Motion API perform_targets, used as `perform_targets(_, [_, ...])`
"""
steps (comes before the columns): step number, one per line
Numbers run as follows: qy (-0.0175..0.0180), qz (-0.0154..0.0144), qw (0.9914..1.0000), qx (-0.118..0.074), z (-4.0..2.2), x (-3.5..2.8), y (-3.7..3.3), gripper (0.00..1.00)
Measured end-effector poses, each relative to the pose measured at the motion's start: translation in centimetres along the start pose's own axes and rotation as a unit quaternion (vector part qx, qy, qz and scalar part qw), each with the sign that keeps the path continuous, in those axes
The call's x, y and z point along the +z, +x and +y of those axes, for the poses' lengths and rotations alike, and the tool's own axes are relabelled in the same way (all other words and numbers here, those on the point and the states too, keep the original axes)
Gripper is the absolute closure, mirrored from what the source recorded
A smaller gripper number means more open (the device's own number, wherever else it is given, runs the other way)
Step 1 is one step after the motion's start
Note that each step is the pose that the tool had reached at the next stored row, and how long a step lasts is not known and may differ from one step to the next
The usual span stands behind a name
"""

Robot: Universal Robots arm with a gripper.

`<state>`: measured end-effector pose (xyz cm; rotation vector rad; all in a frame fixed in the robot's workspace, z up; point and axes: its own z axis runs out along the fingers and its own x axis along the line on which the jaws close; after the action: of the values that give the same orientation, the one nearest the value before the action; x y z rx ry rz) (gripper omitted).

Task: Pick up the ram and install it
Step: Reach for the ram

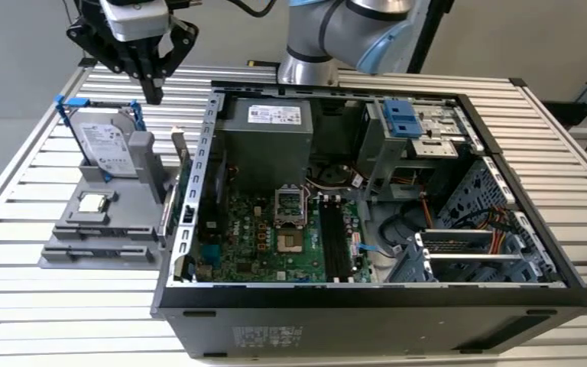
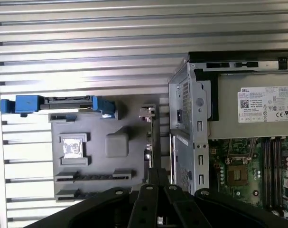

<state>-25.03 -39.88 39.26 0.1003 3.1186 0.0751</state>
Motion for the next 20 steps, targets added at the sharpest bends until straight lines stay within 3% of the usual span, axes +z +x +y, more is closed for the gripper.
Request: perform_targets(20, [0.0,0.0,1.0,-0.001,-0.45,-0.15,7.04,1.0])
